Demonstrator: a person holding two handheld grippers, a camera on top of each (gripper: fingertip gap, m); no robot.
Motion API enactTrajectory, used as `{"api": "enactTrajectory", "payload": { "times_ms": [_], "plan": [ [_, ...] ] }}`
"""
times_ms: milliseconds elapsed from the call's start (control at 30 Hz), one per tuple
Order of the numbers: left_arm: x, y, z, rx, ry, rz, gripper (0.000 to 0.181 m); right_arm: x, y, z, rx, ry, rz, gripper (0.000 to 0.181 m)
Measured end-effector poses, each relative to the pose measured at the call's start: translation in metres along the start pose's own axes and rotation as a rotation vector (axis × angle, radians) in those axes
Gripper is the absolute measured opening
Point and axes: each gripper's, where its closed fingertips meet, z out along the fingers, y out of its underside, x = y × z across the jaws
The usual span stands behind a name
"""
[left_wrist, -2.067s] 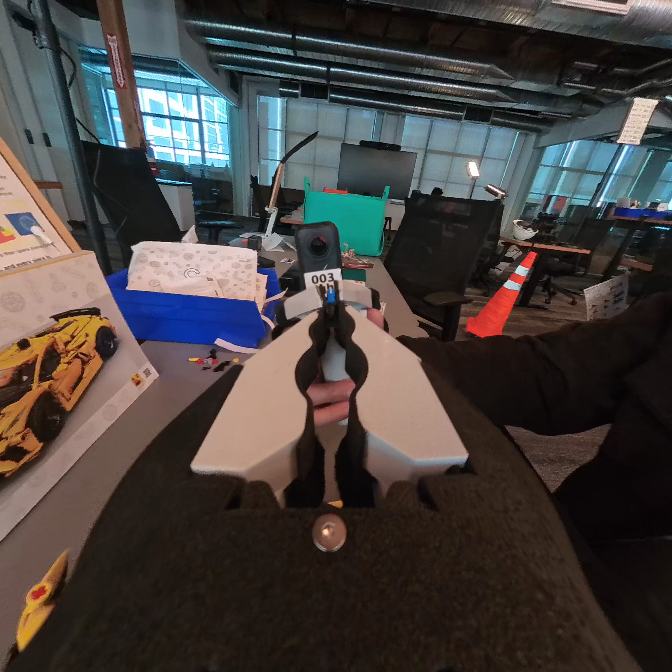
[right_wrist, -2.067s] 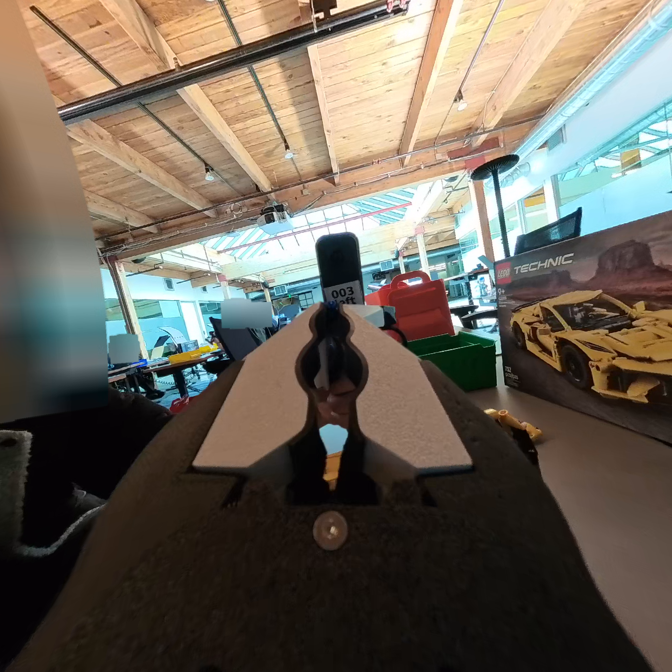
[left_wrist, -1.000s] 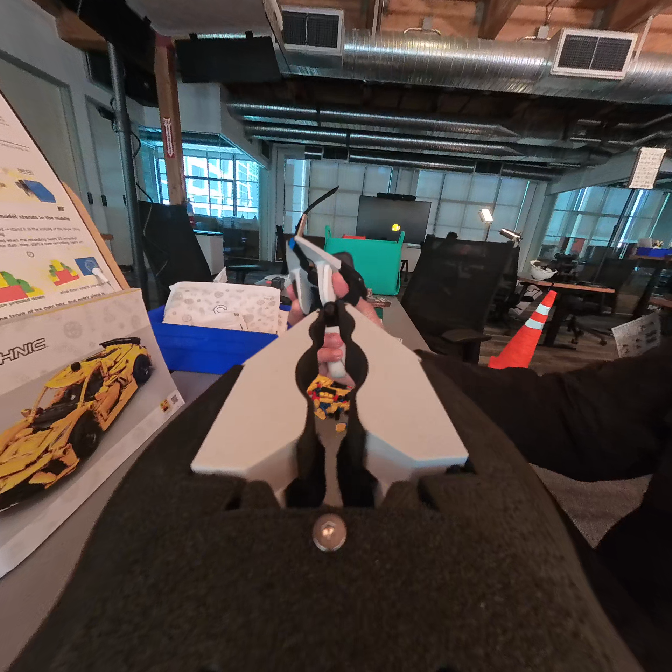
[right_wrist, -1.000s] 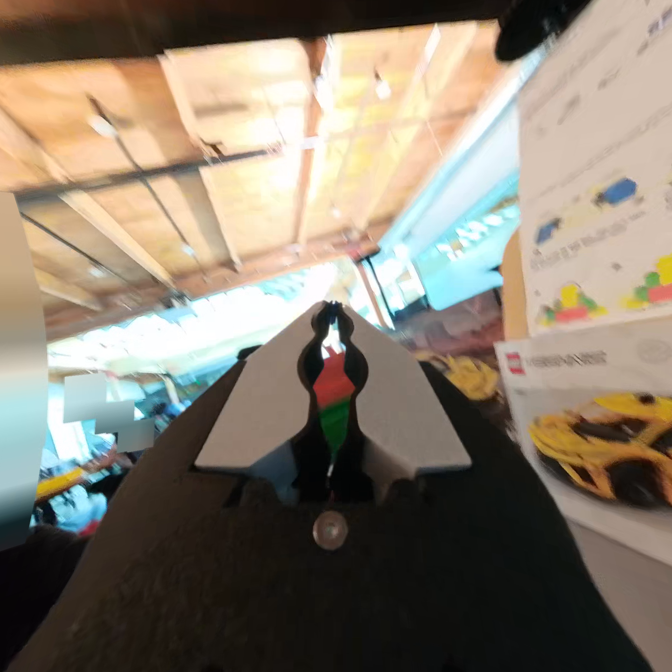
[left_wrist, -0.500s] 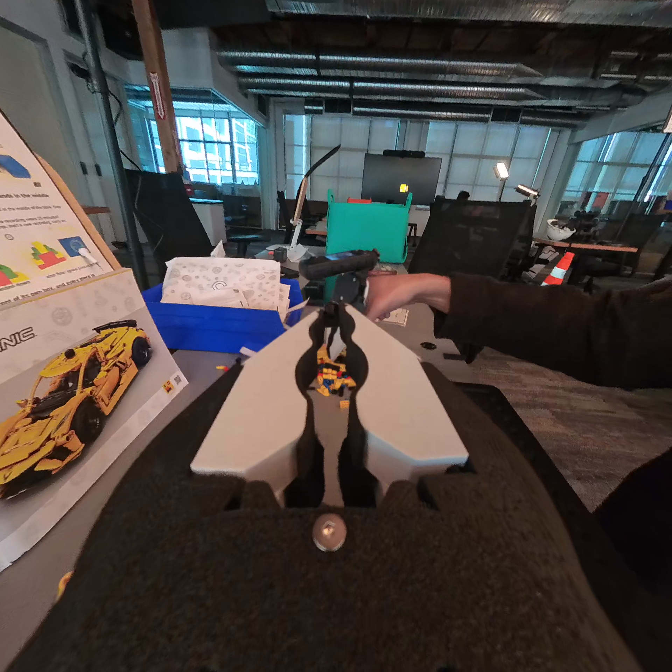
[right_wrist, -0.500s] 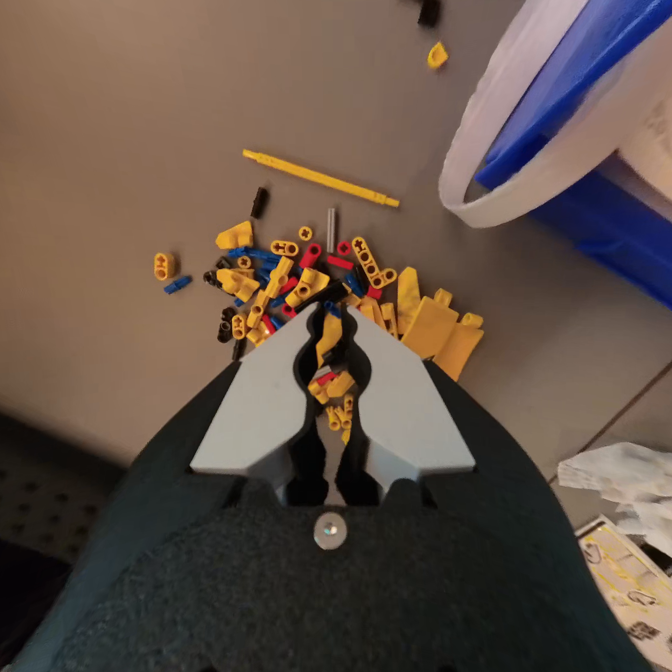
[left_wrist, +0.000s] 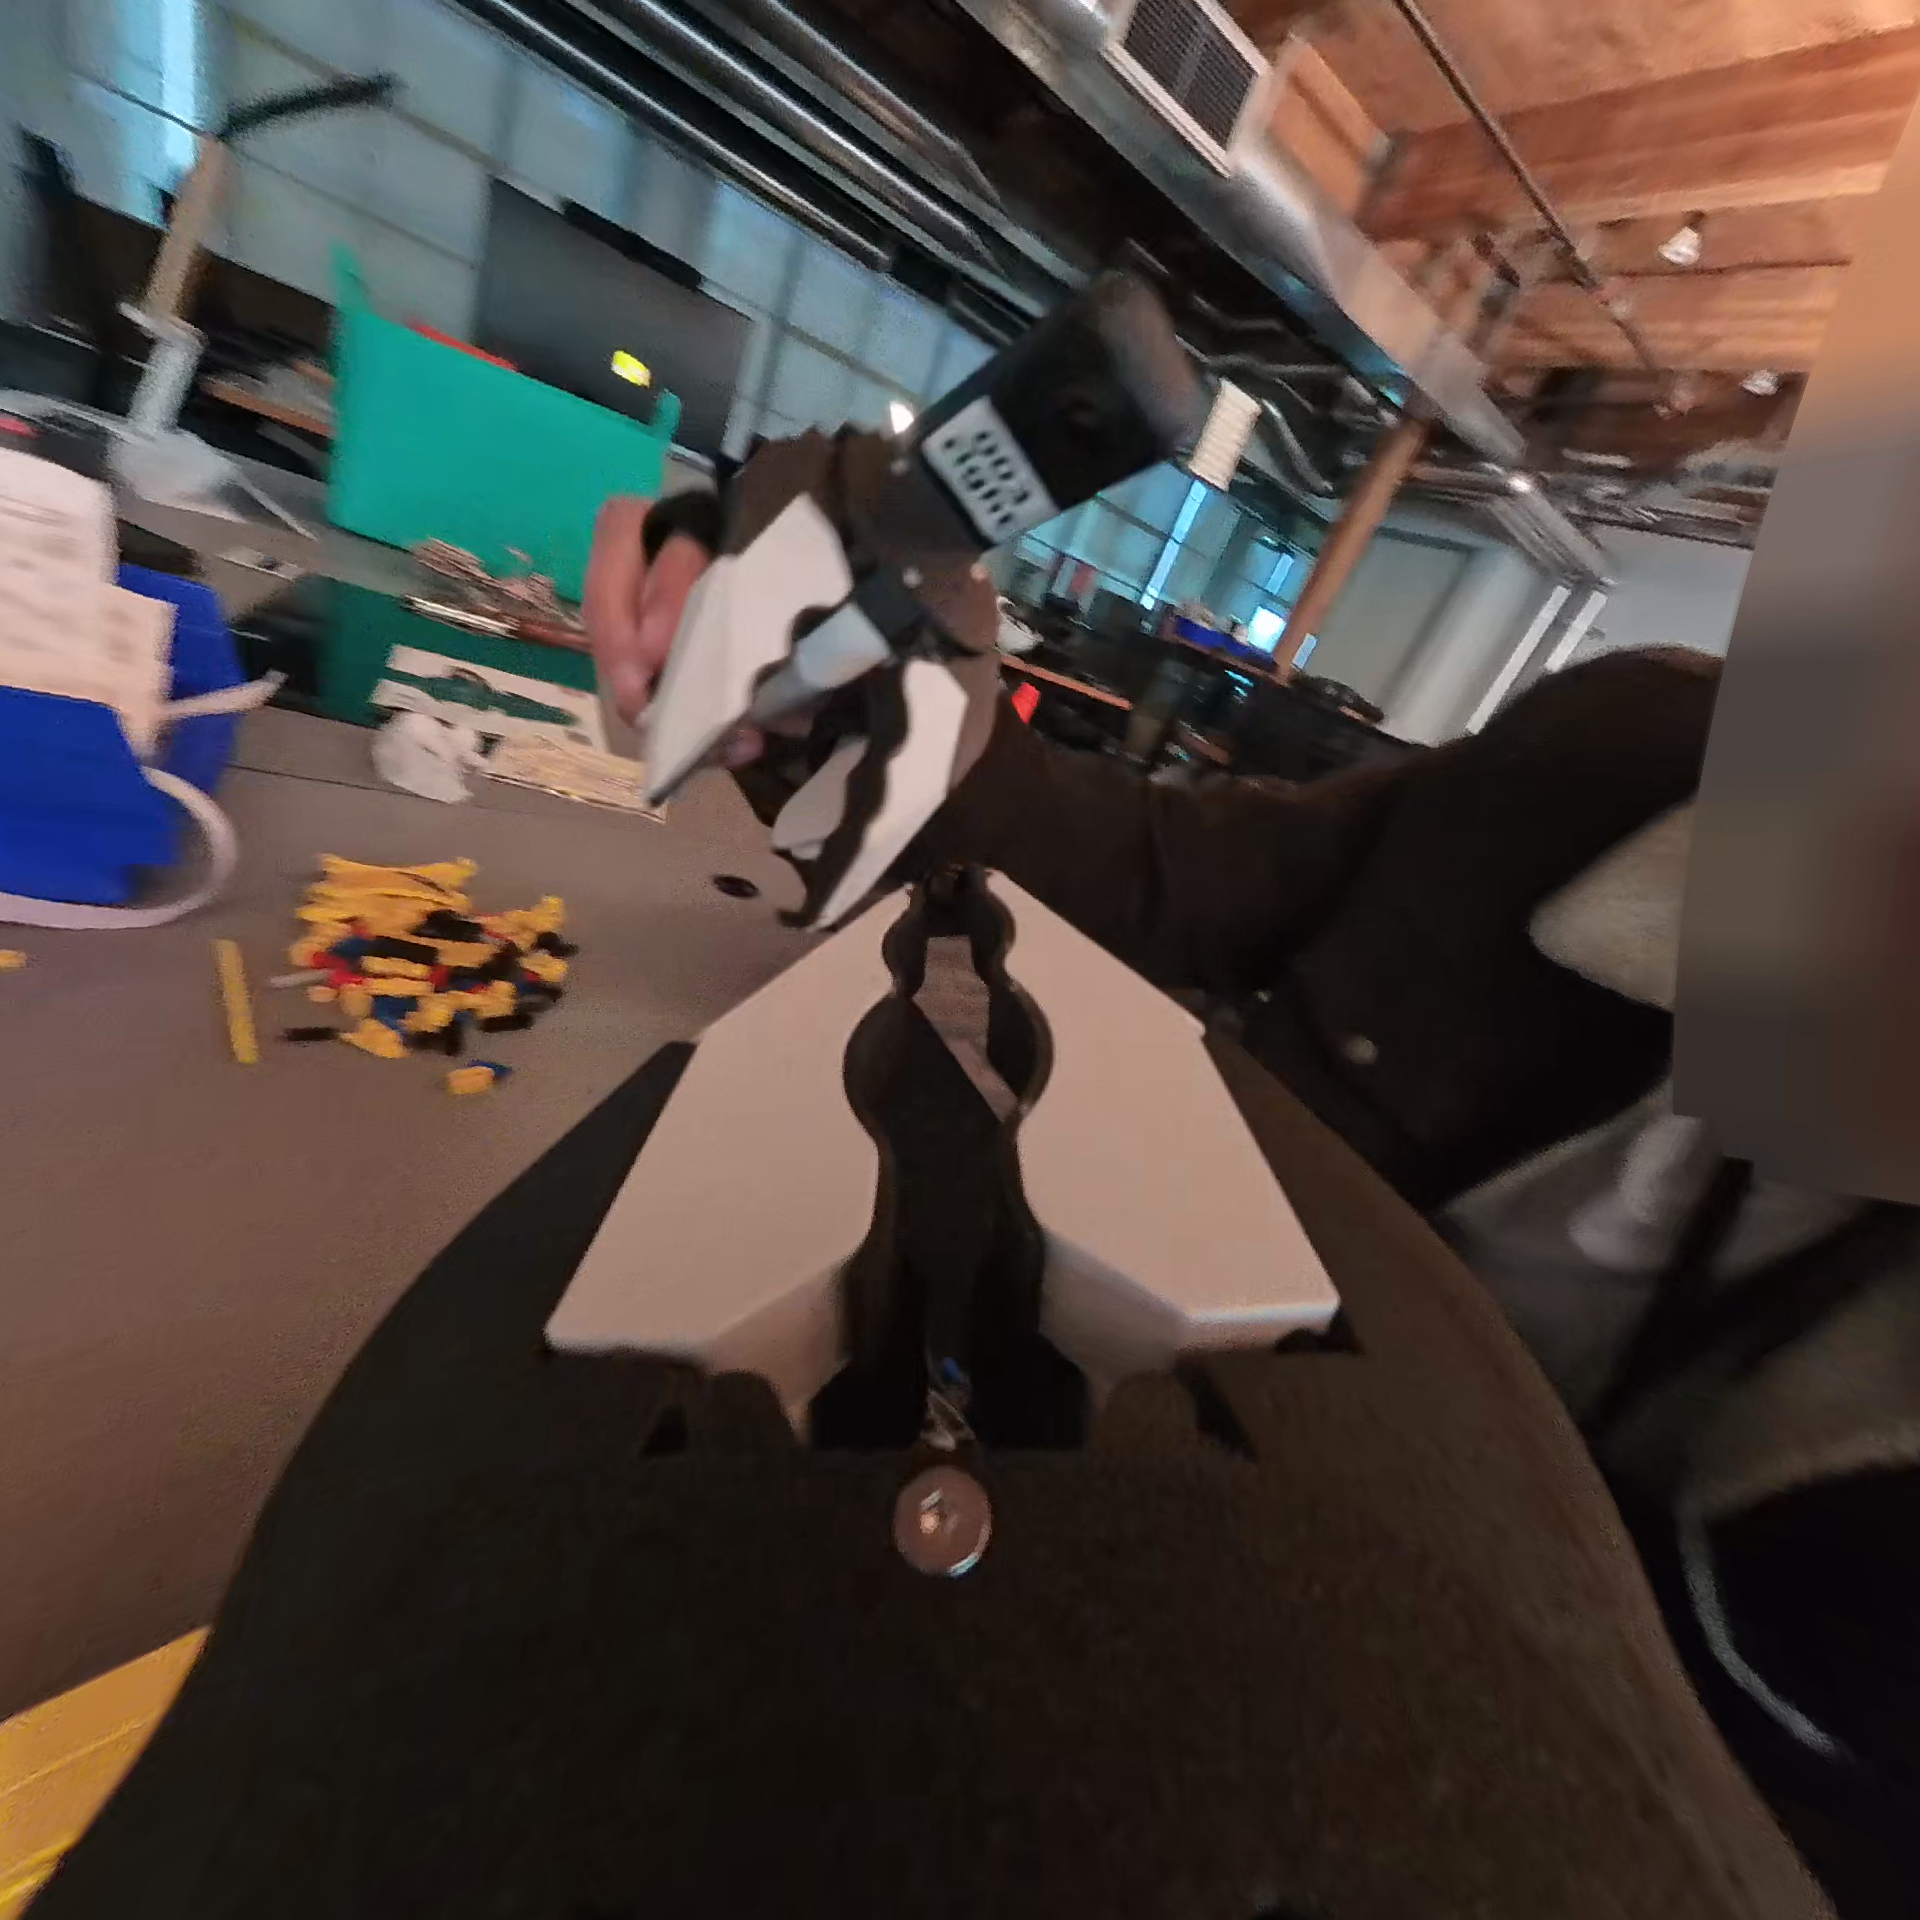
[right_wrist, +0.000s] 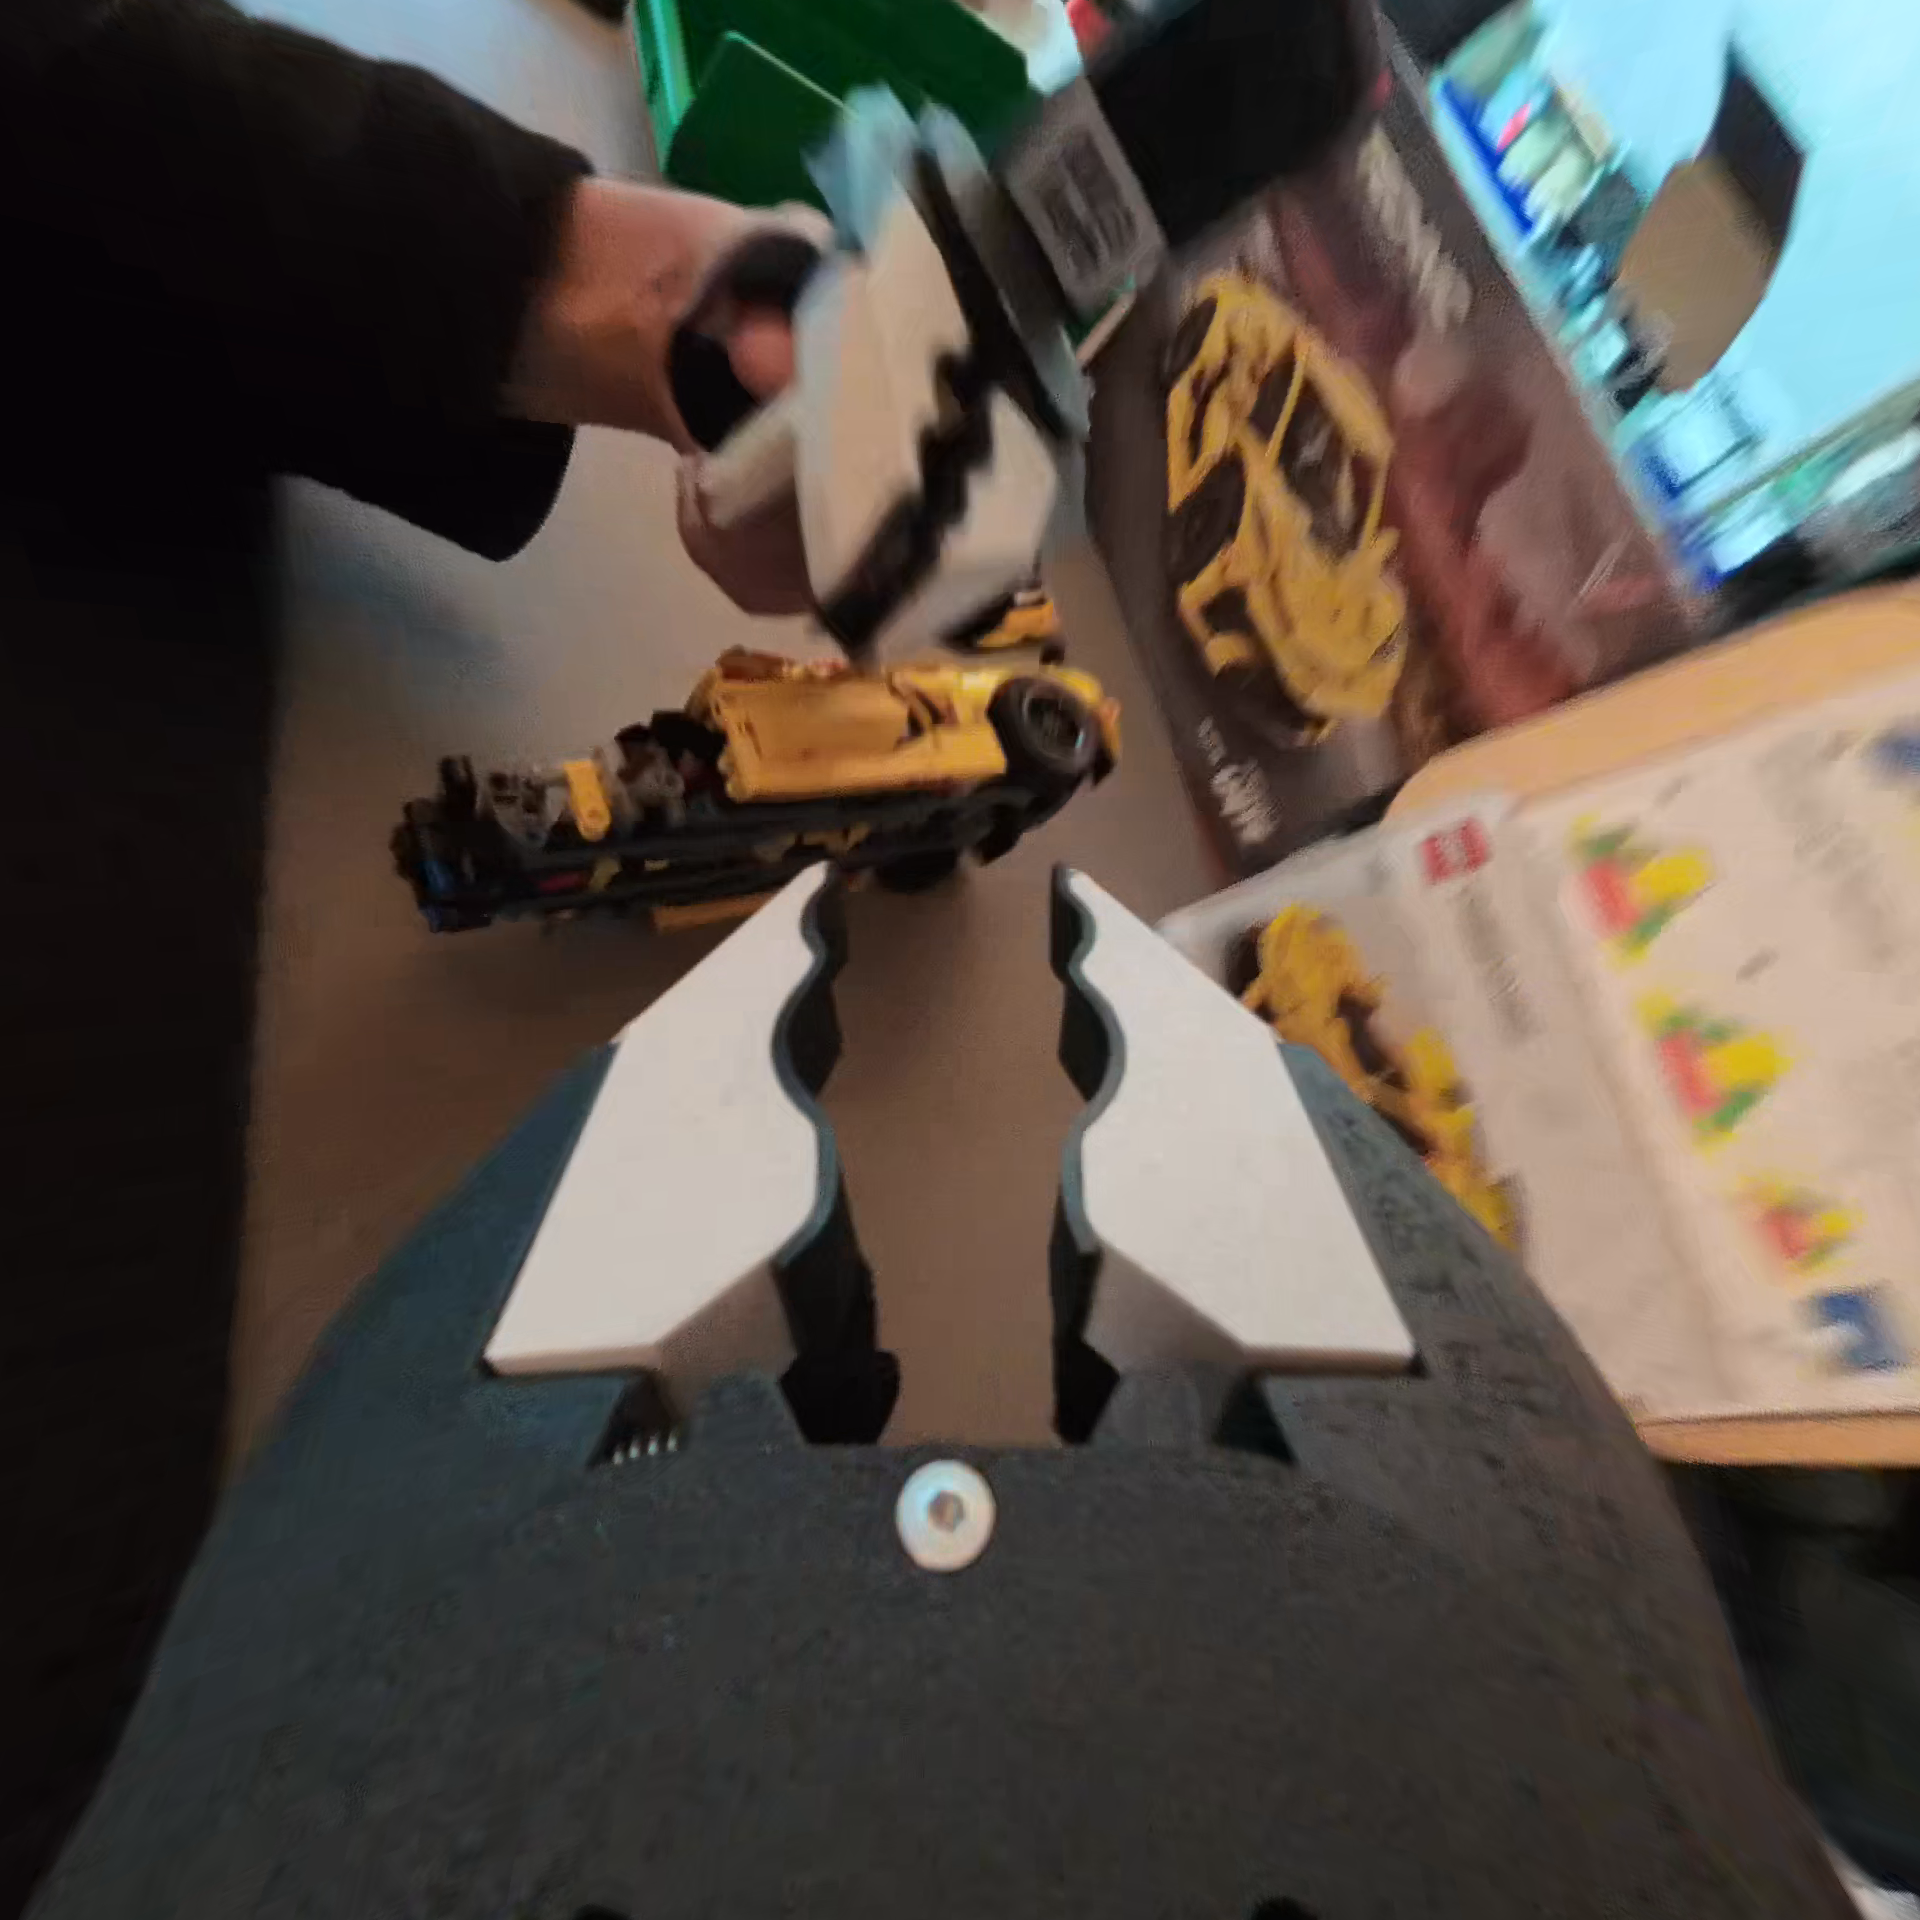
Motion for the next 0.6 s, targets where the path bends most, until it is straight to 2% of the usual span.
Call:
{"api": "enactTrajectory", "payload": {
  "times_ms": [67, 167, 300, 600],
  "plan": [
    [0.007, 0.005, 0.003, -0.032, 0.033, 0.009, 0.006, -0.011, -0.028, 0.001, -0.009, 0.042, -0.190, 0.026],
    [0.013, 0.006, 0.005, -0.045, 0.054, 0.016, 0.006, -0.030, -0.047, 0.003, -0.045, -0.001, -0.281, 0.032],
    [0.021, 0.005, 0.005, -0.038, 0.097, 0.015, 0.006, -0.033, -0.051, 0.003, -0.073, 0.020, -0.363, 0.027],
    [0.029, 0.008, 0.010, -0.048, 0.144, 0.027, 0.007, -0.035, -0.057, 0.005, -0.032, 0.053, -0.396, 0.015]
  ]
}}
